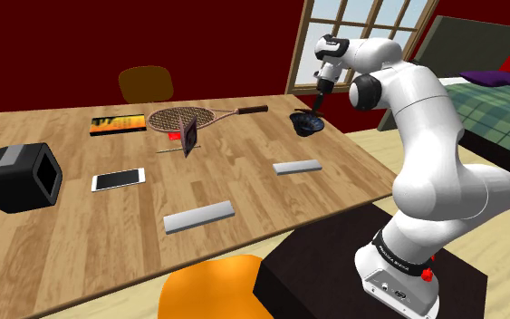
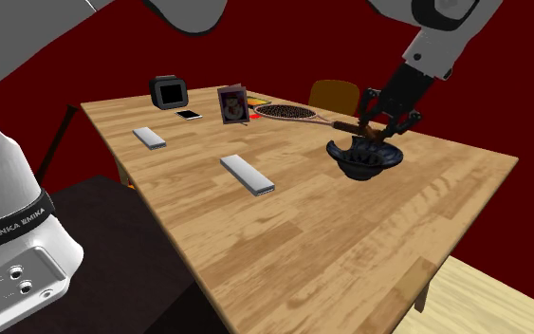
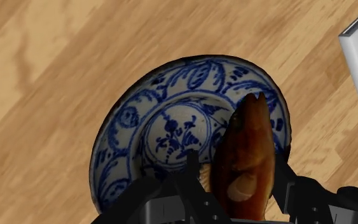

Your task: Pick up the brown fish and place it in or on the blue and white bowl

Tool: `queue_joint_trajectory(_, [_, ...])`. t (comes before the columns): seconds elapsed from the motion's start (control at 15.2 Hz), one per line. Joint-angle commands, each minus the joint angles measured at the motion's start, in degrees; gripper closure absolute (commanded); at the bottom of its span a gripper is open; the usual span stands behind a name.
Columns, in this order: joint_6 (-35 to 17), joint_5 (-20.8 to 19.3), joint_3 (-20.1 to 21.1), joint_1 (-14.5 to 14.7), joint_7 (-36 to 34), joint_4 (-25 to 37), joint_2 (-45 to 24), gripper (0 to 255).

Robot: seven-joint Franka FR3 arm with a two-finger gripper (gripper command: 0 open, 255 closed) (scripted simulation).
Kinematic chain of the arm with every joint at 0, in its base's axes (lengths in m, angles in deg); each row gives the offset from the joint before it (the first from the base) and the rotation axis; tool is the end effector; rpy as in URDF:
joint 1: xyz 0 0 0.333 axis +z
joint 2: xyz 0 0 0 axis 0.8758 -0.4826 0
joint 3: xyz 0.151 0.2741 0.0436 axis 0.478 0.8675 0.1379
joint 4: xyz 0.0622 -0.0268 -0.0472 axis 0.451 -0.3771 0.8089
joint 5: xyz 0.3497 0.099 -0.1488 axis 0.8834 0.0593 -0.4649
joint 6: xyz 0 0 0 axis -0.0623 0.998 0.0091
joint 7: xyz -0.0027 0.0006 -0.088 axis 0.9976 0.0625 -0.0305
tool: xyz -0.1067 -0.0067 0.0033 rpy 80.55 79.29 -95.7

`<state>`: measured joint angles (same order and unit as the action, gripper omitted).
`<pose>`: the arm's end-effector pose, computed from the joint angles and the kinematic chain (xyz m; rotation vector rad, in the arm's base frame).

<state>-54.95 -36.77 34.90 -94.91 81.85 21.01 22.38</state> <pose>0.5726 -0.4862 0.2909 -2.6581 -0.5275 0.0049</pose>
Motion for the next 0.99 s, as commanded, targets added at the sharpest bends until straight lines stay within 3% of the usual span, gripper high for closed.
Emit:
queue_joint_trajectory(0.0, [-1.23, 0.06, 0.00, 0.13, 0.44, -0.88, -0.43, 255])
queue_joint_trajectory(0.66, [-2.64, 0.16, 0.02, 0.34, 0.88, -1.96, -0.89, 255])
queue_joint_trajectory(0.73, [-2.64, 0.16, 0.02, 0.34, 0.88, -1.95, -0.89, 0])
queue_joint_trajectory(0.92, [-2.64, 0.16, 0.02, 0.34, 0.88, -1.95, -0.89, 0])
